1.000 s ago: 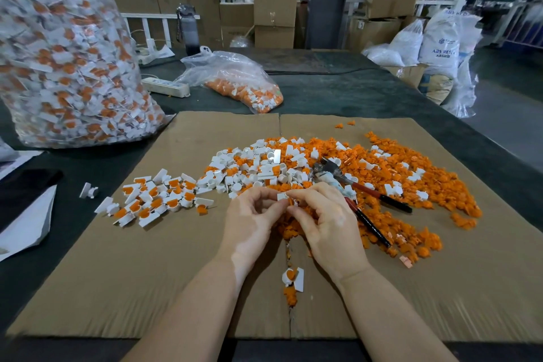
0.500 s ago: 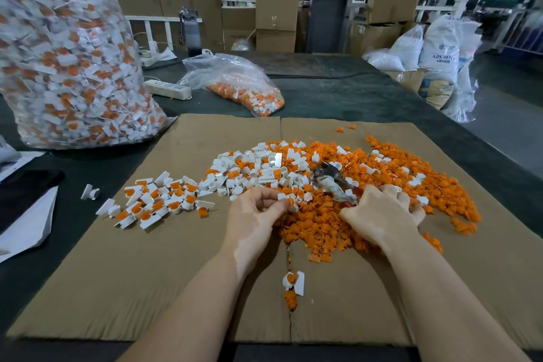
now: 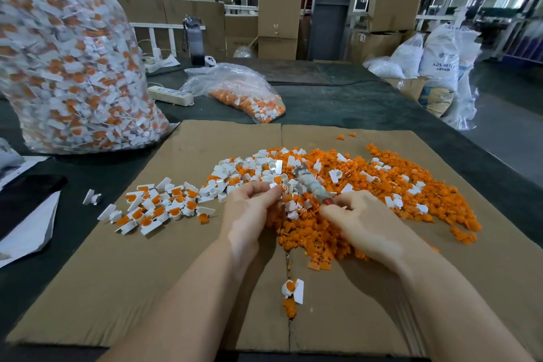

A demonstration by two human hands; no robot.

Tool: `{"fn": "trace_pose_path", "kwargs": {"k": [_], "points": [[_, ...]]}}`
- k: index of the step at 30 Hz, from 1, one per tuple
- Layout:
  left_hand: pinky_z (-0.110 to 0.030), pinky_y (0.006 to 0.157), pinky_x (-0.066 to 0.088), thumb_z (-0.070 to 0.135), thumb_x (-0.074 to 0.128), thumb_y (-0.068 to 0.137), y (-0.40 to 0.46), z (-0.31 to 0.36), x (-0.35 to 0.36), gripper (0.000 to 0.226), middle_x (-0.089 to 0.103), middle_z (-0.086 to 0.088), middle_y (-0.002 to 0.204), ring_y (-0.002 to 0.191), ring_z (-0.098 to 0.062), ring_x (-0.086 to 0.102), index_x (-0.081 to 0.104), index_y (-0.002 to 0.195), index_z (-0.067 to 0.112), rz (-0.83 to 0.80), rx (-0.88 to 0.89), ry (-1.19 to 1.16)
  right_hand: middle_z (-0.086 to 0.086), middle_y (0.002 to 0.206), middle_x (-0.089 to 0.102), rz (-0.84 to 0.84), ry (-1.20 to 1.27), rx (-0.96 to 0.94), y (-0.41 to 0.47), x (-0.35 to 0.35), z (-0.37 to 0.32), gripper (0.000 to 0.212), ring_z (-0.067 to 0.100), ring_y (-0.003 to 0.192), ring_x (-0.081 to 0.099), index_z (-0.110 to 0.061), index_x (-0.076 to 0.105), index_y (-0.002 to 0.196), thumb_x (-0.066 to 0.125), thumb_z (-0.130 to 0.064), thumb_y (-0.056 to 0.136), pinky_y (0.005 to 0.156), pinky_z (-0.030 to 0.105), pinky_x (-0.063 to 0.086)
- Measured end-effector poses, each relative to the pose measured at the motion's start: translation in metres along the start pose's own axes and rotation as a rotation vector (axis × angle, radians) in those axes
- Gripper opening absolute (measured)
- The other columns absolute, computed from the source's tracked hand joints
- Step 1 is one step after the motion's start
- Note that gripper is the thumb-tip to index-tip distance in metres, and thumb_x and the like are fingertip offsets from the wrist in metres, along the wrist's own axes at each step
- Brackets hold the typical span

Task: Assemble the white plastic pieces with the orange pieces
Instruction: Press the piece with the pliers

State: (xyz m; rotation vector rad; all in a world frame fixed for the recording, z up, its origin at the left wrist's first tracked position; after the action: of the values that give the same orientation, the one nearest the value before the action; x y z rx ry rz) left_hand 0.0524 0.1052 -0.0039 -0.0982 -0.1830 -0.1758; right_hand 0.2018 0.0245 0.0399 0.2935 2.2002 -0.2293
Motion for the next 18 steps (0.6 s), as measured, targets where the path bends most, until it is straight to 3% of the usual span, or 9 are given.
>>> {"fn": "trace_pose_path", "kwargs": {"k": [3, 5, 14, 18], "points": [[-0.013, 0.042, 0.043, 0.007, 0.065, 0.086, 0.004, 0.005, 0.001, 0.009, 0.064, 0.003, 0.056, 0.047, -0.002, 0.058, 0.063, 0.077, 0.009, 0.037, -0.041, -0.033, 0.012, 0.069, 0.049, -0.152, 0.146, -0.026, -0.005, 0.007, -0.010, 0.041, 0.024, 0.061, 0.045, -0.001, 0.056, 0.075, 0.051, -0.038, 0.092, 0.060, 0.033, 0.035], [-0.012, 0.040, 0.042, 0.006, 0.065, 0.085, 0.006, 0.009, 0.000, 0.008, 0.064, -0.001, 0.058, 0.044, -0.001, 0.058, 0.063, 0.078, 0.008, 0.071, -0.047, -0.031, 0.012, 0.070, 0.047, -0.186, 0.198, -0.026, -0.006, 0.008, -0.014, 0.036, 0.021, 0.062, 0.044, -0.007, 0.055, 0.073, 0.051, -0.037, 0.091, 0.061, 0.032, 0.033], [-0.014, 0.040, 0.044, 0.003, 0.064, 0.086, 0.007, 0.013, 0.004, 0.005, 0.065, -0.003, 0.066, 0.045, -0.002, 0.060, 0.061, 0.083, 0.006, 0.126, -0.095, -0.101, 0.009, 0.072, 0.047, -0.235, 0.206, -0.019, -0.002, 0.008, -0.019, 0.030, 0.019, 0.064, 0.045, -0.012, 0.052, 0.076, 0.050, -0.038, 0.090, 0.064, 0.033, 0.033], [-0.021, 0.053, 0.049, 0.002, 0.064, 0.086, 0.007, 0.011, 0.006, 0.004, 0.066, -0.008, 0.075, 0.062, -0.012, 0.063, 0.061, 0.088, 0.004, 0.130, -0.126, -0.144, 0.006, 0.069, 0.050, -0.201, 0.164, -0.053, -0.002, 0.008, -0.020, 0.031, 0.019, 0.061, 0.048, -0.011, 0.052, 0.078, 0.046, -0.038, 0.094, 0.060, 0.033, 0.037]]}}
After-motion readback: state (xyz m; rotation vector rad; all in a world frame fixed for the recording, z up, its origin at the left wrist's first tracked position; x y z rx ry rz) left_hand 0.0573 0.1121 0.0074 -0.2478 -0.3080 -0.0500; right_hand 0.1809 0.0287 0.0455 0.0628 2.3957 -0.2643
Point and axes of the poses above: each hand's wrist, its own y-axis towards the middle knuckle, its own x-axis out of the palm, z = x × y, the point moved 5 cm from there along y, towards the middle knuckle
